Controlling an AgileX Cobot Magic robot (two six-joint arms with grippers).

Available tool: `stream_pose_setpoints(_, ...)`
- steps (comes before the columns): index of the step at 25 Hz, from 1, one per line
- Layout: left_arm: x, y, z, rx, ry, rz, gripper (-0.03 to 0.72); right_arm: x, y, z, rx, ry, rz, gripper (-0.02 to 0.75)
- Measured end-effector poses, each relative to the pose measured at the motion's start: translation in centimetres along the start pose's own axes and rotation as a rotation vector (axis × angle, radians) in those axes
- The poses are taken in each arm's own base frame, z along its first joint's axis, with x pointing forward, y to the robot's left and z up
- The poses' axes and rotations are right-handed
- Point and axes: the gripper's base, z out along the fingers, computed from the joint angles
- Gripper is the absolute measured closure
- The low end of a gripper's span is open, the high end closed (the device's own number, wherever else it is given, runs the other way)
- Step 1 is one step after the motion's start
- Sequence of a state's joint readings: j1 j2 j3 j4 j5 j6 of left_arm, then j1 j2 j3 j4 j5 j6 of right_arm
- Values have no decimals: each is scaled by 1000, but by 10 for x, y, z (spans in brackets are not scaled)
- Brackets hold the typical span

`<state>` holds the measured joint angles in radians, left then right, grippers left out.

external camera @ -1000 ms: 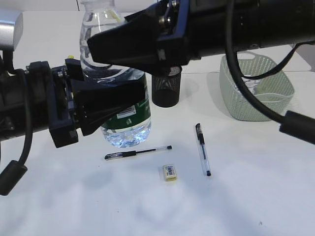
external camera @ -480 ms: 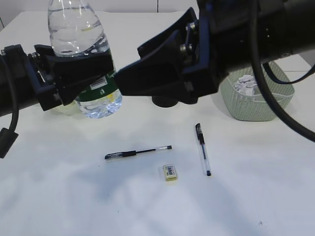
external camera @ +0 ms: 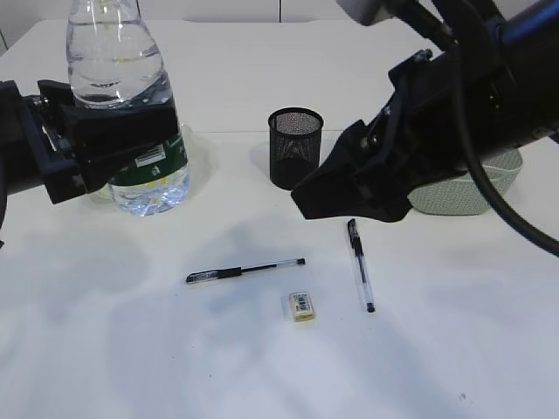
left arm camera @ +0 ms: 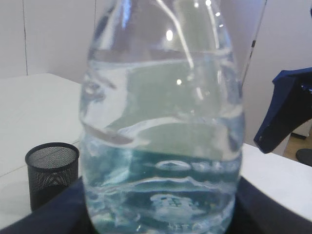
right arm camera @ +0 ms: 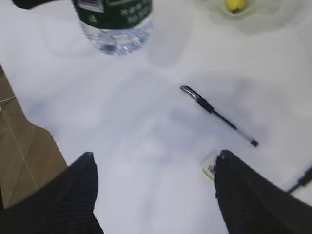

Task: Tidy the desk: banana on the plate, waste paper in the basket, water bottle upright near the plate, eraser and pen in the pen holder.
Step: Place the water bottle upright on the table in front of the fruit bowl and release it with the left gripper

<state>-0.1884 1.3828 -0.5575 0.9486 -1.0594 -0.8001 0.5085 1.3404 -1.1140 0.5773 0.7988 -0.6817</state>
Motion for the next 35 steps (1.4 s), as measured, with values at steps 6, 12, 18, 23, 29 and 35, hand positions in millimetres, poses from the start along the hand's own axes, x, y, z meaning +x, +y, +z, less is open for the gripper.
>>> stream_pose_setpoints(6,-5,7,-8,-68,20,26,288,13,-16,-9,217,121,152,181)
stream_pose_setpoints(12,-8,25,-21,-165,16,30,288,23,-26,-21,370,282,187,181)
stream_pose_setpoints(18,0,41,-24,-226,28,89,288,28,-31,-25,442,326,230,182)
stream_pose_setpoints(23,22,59,-16,-240,-10,51,288,29,-34,-27,491,327,244,183)
stream_pose_setpoints(29,58,80,-12,-304,77,52,288,29,-36,-28,511,335,235,184)
stream_pose_setpoints(35,79,93,-11,-350,119,41,288,29,-37,-28,518,338,230,185)
